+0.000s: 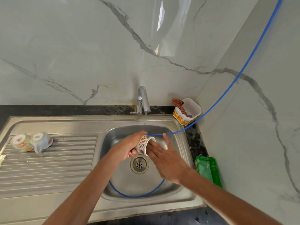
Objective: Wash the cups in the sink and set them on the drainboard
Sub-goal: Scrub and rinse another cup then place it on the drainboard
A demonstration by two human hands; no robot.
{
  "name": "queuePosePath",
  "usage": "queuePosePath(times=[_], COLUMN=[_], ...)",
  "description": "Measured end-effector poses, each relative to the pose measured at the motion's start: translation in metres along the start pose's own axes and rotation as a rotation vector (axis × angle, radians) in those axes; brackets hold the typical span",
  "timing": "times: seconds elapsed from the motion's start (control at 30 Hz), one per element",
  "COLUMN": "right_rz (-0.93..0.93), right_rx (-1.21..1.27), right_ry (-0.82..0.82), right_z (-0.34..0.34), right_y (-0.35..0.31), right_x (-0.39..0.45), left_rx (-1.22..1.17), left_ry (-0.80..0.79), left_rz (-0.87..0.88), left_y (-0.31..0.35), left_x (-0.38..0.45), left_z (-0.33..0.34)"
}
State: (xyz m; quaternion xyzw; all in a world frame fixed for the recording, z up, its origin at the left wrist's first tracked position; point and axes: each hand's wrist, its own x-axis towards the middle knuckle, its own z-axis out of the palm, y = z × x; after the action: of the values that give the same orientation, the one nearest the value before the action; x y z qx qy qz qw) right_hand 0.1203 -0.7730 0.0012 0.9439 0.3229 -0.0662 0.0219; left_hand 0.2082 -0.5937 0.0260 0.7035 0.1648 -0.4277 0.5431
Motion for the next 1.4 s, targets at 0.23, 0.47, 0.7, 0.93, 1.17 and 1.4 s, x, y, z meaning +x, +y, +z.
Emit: queuePosePath(times=[0.23,0.47,0.7,0.93,1.17,1.4], right_rz=[0.778,0.759,1.243,0.826,0.667,0.566], right_rx=[2.073,2.44,2.002,1.173,0.858,0.827], right_ry=[0.439,0.479,0.505,0.578,0.564,0.647], right_z=[-0.03,-0.034,-0.016,-0.029,-0.016,-0.011], right_y=[-0.046,-0.039,-0.047,-0.032,-0.045,-0.048], right_x=[0.022,0.019,0.008,0.024,0.003,0.008], left_rx=[-0.167,-0.503,-0.27,0.305,0.509,0.466], left_ry=[0.145,0.039,0.511,0.523,0.565,0.543], left_rz=[0.666,0.56,0.514,0.66,0.64,0.624], left_y=[-0.041,-0.065,-0.06,-0.059,-0.064,-0.053], left_x=[0.004,0.004,0.015,0.017,0.032,0.026], left_z=[0.021,0.046,0.038,0.045,0.039,0.04])
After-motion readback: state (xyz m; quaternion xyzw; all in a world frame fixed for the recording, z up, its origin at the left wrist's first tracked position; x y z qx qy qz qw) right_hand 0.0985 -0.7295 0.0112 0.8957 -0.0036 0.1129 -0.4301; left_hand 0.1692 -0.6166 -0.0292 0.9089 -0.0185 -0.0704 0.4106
